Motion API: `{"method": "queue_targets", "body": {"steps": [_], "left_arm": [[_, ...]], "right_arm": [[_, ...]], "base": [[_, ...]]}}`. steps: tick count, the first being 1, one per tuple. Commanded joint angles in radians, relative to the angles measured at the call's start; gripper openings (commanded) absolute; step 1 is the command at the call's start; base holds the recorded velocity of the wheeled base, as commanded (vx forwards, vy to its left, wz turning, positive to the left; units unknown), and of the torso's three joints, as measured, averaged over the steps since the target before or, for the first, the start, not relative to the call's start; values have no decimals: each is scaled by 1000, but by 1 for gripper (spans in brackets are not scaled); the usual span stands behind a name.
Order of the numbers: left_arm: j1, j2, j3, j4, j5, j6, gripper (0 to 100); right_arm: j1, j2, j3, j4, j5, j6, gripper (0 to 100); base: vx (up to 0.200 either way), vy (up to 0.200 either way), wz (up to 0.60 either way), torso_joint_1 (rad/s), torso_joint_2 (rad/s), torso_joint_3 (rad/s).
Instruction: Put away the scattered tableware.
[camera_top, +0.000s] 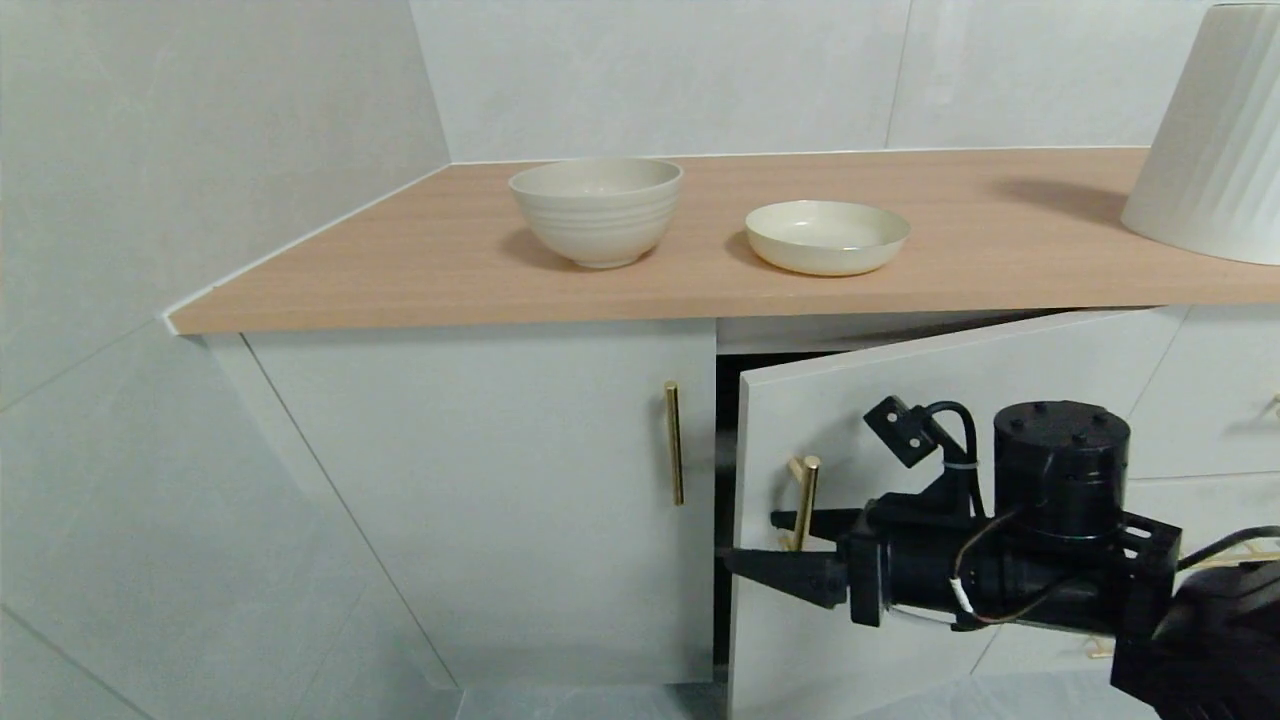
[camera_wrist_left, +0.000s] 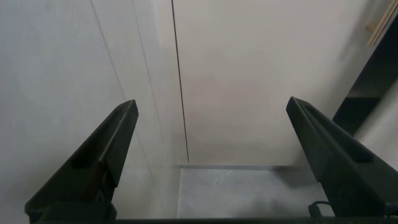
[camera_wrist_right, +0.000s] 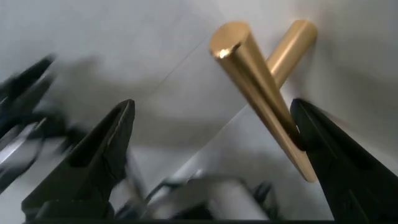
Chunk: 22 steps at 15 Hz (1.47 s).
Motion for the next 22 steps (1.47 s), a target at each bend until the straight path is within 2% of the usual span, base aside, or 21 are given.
{"method": "queue_targets", "body": {"steps": [1, 4, 7, 8, 9, 10, 11, 12, 14, 16, 17, 18, 19, 21, 22], "left_arm": [[1, 0, 0, 0, 0, 0, 100], [1, 0, 0, 0, 0, 7, 100], [1, 0, -2, -3, 2, 35, 100], [1, 0, -52, -8, -6, 36, 100], [-1, 20, -152, 32, -44, 36, 100], [-5, 101, -275, 110, -116, 35, 100], [-7, 147, -336, 149, -152, 33, 100], [-7, 295, -480, 195, -245, 32, 100], [-7, 538, -627, 195, -300, 33, 100], [-10, 759, -698, 193, -345, 33, 100], [-21, 811, -696, 193, -368, 33, 100], [-97, 885, -681, 193, -434, 26, 100], [-206, 957, -655, 193, -498, -29, 100], [-367, 1051, -632, 137, -518, -131, 100], [-413, 1092, -624, 77, -518, -155, 100]], "right_arm": [[2, -136, 91, -6, 39, 1, 100], [27, -196, 156, -6, 61, 1, 100], [44, -227, 195, -7, 65, -1, 100], [48, -240, 217, -6, 67, -4, 100], [50, -248, 234, -7, 67, -4, 100], [53, -250, 241, -7, 65, -4, 100], [53, -253, 241, -7, 64, -5, 100], [53, -271, 240, -7, 64, -4, 100], [53, -285, 257, -7, 65, -5, 100], [54, -296, 280, -7, 65, -5, 100], [54, -297, 280, -7, 65, -5, 100], [54, -297, 280, -7, 65, -5, 100], [54, -297, 281, -6, 65, -5, 100], [65, -297, 286, -7, 65, -5, 100], [67, -297, 286, -6, 65, -5, 100]], "base": [[0, 0, 0, 0, 0, 0], [0, 0, 0, 0, 0, 0], [0, 0, 0, 0, 0, 0], [0, 0, 0, 0, 0, 0], [0, 0, 0, 0, 0, 0], [0, 0, 0, 0, 0, 0], [0, 0, 0, 0, 0, 0], [0, 0, 0, 0, 0, 0], [0, 0, 0, 0, 0, 0], [0, 0, 0, 0, 0, 0], [0, 0, 0, 0, 0, 0], [0, 0, 0, 0, 0, 0], [0, 0, 0, 0, 0, 0], [0, 0, 0, 0, 0, 0], [0, 0, 0, 0, 0, 0]]}}
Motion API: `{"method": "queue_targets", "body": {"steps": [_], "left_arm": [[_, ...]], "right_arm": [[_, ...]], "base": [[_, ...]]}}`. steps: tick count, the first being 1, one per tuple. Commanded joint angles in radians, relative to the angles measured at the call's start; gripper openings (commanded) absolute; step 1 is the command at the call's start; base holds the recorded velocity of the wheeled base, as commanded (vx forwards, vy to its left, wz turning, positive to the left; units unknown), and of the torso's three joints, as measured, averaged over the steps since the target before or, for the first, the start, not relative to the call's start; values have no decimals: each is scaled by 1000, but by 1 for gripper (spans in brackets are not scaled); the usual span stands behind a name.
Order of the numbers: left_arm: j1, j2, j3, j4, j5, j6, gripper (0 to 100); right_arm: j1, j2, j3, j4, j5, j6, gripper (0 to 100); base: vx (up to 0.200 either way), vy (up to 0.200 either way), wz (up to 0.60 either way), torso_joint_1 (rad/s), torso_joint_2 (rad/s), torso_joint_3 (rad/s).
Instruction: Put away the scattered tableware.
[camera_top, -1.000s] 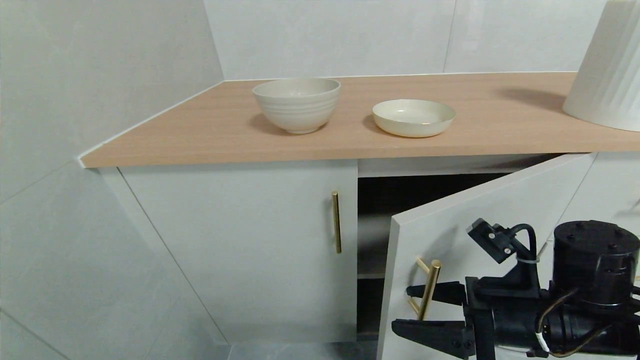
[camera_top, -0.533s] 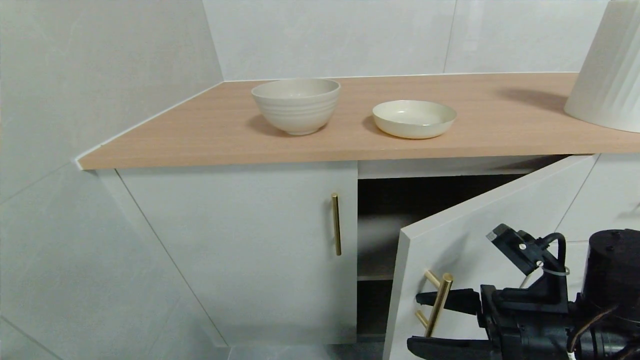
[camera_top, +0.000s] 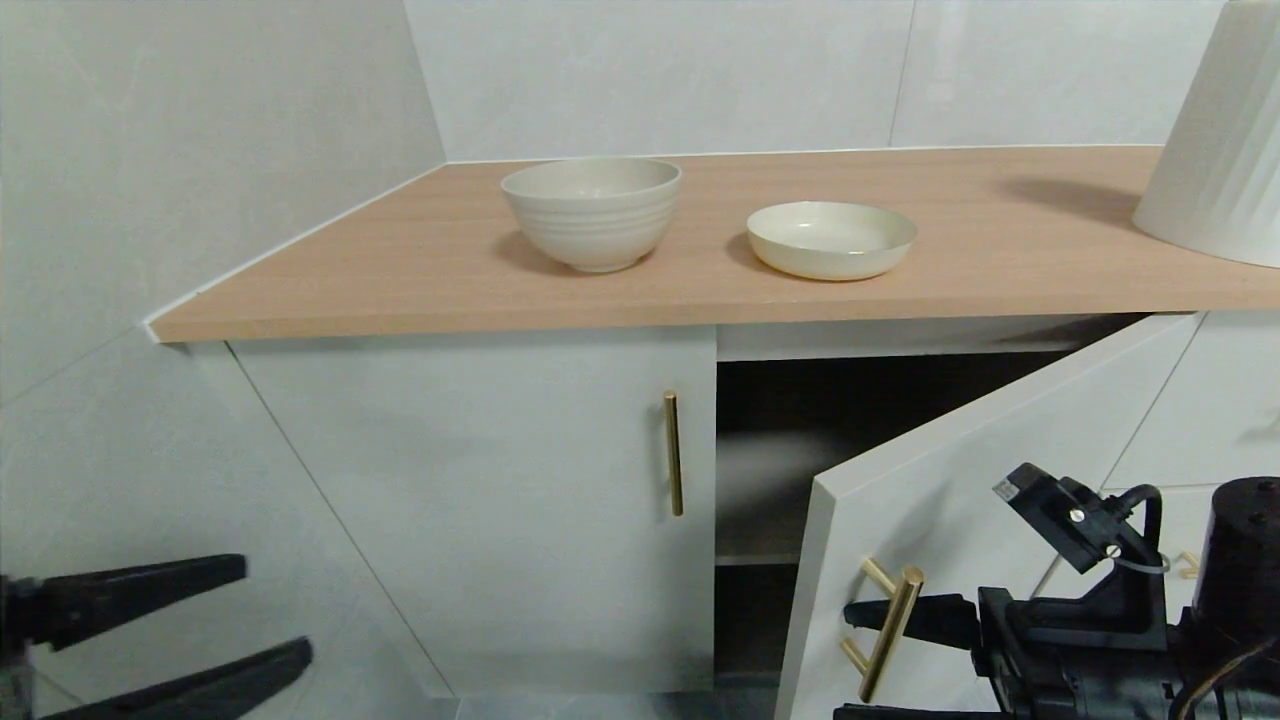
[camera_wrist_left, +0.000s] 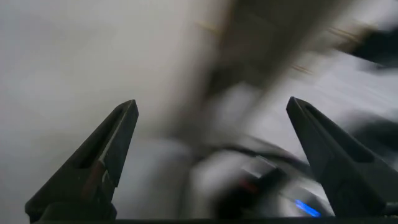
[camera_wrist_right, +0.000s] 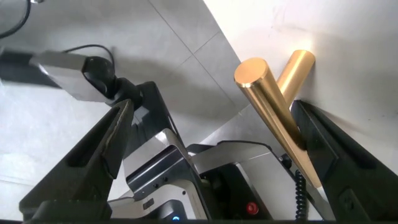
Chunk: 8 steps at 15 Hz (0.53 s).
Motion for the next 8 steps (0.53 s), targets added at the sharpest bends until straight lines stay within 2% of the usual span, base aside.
{"method": "queue_targets", "body": {"steps": [1, 3, 5, 6, 7, 8], "left_arm": [[-194, 245, 25, -128, -36, -74, 100], [-251, 348, 23, -266, -30, -80, 100], [-285, 428, 23, -341, -34, -135, 100], [-285, 481, 13, -386, -34, -144, 100], [-286, 514, 8, -415, -33, -140, 100], [-304, 573, 4, -498, -28, -133, 100]], "right_arm": [[5, -2, 1, 4, -2, 1, 100], [5, 1, 0, 4, -2, 1, 100], [7, 5, 0, 3, -4, 1, 100], [7, 5, 0, 3, -4, 1, 100], [7, 5, 0, 3, -4, 1, 100], [7, 5, 0, 3, -5, -1, 100]], "base": [[0, 0, 0, 0, 0, 0], [0, 0, 0, 0, 0, 0], [0, 0, 0, 0, 0, 0], [0, 0, 0, 0, 0, 0], [0, 0, 0, 0, 0, 0], [0, 0, 0, 0, 0, 0]]}}
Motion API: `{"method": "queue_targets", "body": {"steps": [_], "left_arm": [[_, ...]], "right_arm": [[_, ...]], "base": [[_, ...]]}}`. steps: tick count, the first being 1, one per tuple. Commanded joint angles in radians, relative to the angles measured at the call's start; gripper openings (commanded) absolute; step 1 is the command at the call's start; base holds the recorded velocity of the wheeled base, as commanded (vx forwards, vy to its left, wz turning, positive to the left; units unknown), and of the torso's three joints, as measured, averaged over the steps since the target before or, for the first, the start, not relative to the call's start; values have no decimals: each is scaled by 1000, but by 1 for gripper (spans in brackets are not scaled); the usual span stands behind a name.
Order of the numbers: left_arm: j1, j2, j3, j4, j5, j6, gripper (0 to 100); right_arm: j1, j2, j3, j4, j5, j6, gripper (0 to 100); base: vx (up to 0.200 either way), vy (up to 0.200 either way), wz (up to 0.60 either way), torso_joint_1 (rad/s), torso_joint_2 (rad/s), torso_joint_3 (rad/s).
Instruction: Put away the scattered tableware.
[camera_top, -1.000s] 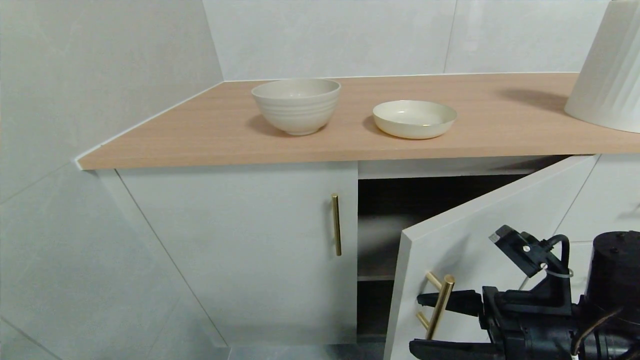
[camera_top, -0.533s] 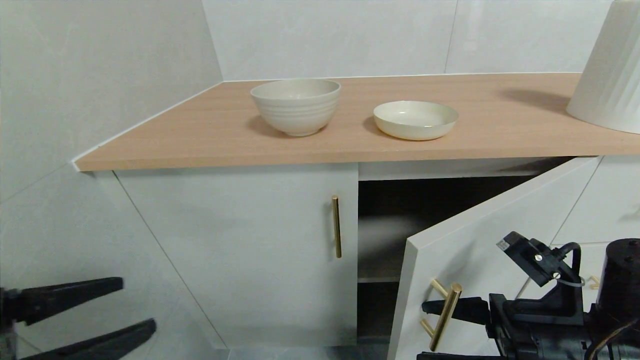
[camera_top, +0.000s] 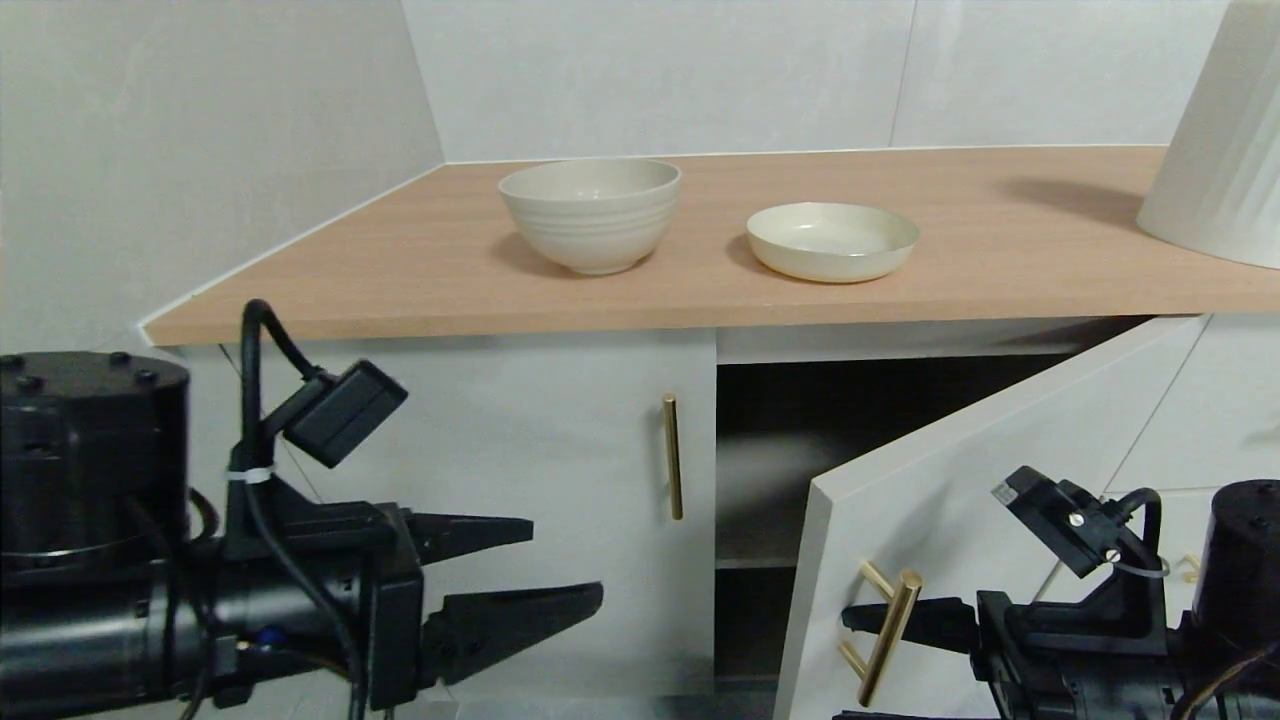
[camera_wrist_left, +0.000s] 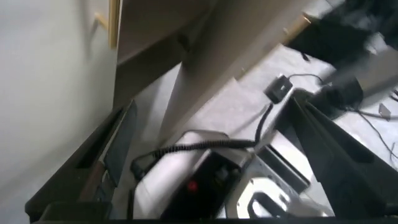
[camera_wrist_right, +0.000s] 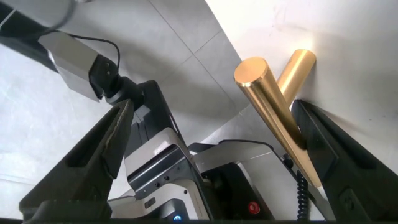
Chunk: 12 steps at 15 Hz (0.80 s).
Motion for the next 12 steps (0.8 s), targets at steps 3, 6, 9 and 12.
{"method": "queue_targets", "body": {"steps": [3, 6, 9, 12], "left_arm": [[-76, 188, 1, -143, 45, 12, 100], [-107, 226, 2, -173, 108, 12, 100], [-139, 265, 5, -244, 149, 12, 0], [-188, 321, 1, -359, 210, 18, 0]], "right_arm": [[-2, 13, -6, 0, -5, 0, 100], [-3, 21, -5, 0, -5, 0, 100], [-3, 21, -3, 0, -5, 0, 100], [-6, 36, -5, 0, -5, 0, 100]], "base": [[0, 0, 0, 0, 0, 0], [0, 0, 0, 0, 0, 0], [0, 0, 0, 0, 0, 0], [0, 0, 0, 0, 0, 0]]}}
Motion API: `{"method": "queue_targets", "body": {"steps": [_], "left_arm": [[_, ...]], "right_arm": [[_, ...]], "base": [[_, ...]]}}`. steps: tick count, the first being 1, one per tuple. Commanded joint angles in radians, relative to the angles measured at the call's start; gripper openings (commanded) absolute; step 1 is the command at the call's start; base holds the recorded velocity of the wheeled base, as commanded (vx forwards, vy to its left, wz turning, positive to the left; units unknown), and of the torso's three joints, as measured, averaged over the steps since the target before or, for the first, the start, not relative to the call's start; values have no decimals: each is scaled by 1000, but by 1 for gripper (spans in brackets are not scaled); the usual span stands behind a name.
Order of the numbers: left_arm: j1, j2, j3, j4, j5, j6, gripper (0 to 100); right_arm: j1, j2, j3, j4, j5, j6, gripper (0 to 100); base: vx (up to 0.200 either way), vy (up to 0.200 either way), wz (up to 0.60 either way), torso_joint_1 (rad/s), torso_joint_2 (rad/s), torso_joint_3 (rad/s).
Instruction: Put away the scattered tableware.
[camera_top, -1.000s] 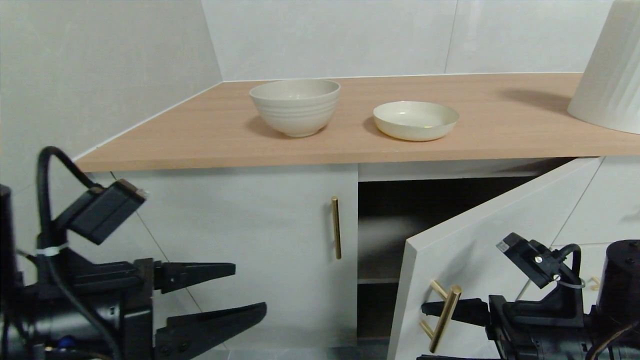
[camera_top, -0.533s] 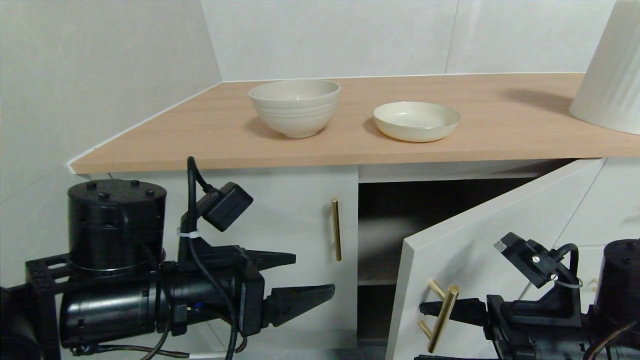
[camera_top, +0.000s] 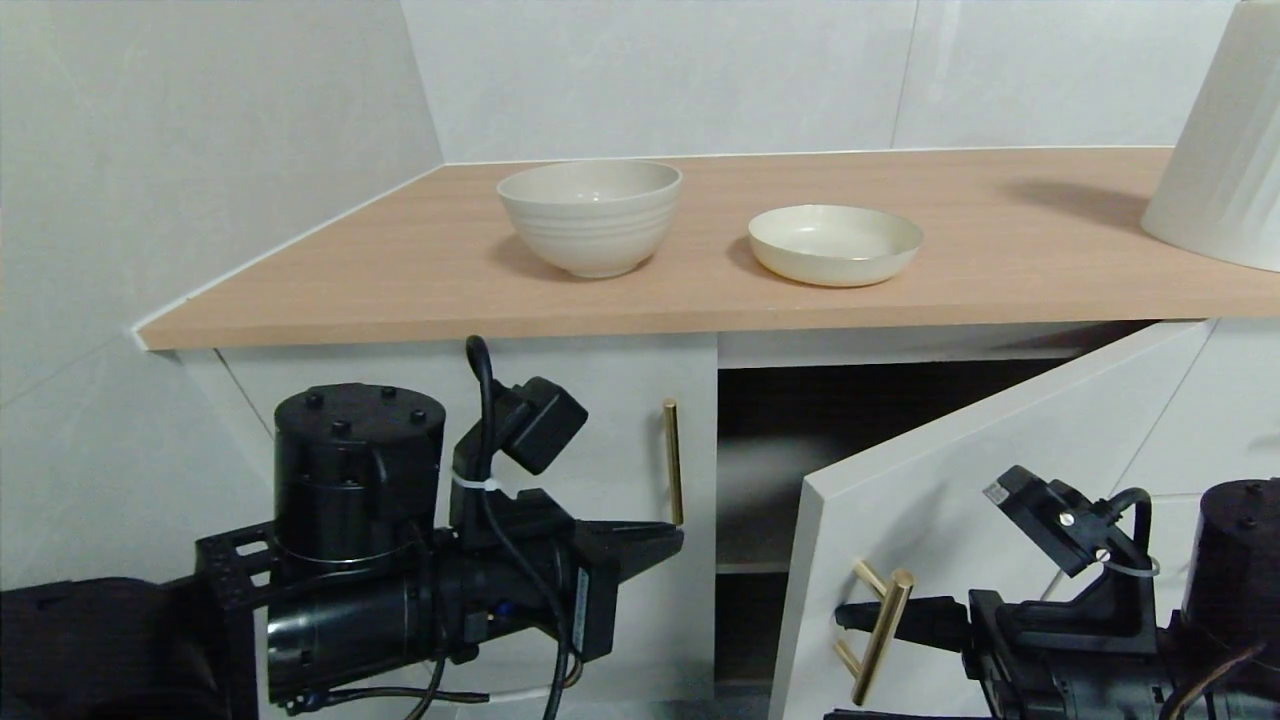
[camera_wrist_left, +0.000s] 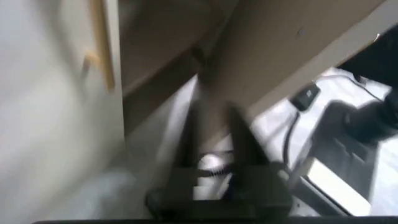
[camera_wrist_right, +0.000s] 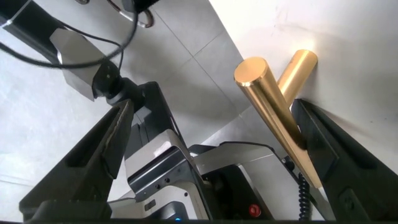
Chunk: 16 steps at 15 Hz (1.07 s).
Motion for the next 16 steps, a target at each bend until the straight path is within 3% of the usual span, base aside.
{"method": "queue_targets", "body": {"steps": [1, 5, 8, 11, 16], "left_arm": [[-19, 84, -2, -86, 11, 1, 0], [-54, 263, -9, -322, 14, -4, 0], [-52, 318, -46, -348, -3, -15, 0], [-80, 335, -52, -377, -70, -15, 0], [-92, 391, -111, -377, -73, -16, 0]], "right_arm": [[-3, 14, 0, 5, -3, 1, 100], [-3, 9, 0, 5, -3, 1, 100], [-3, 8, 1, 5, -3, 1, 100], [-20, 9, 3, 5, -5, 1, 100], [-43, -6, 12, 5, -26, -1, 100]], "base": [[0, 0, 0, 0, 0, 0], [0, 0, 0, 0, 0, 0], [0, 0, 0, 0, 0, 0], [0, 0, 0, 0, 0, 0], [0, 0, 0, 0, 0, 0]]}}
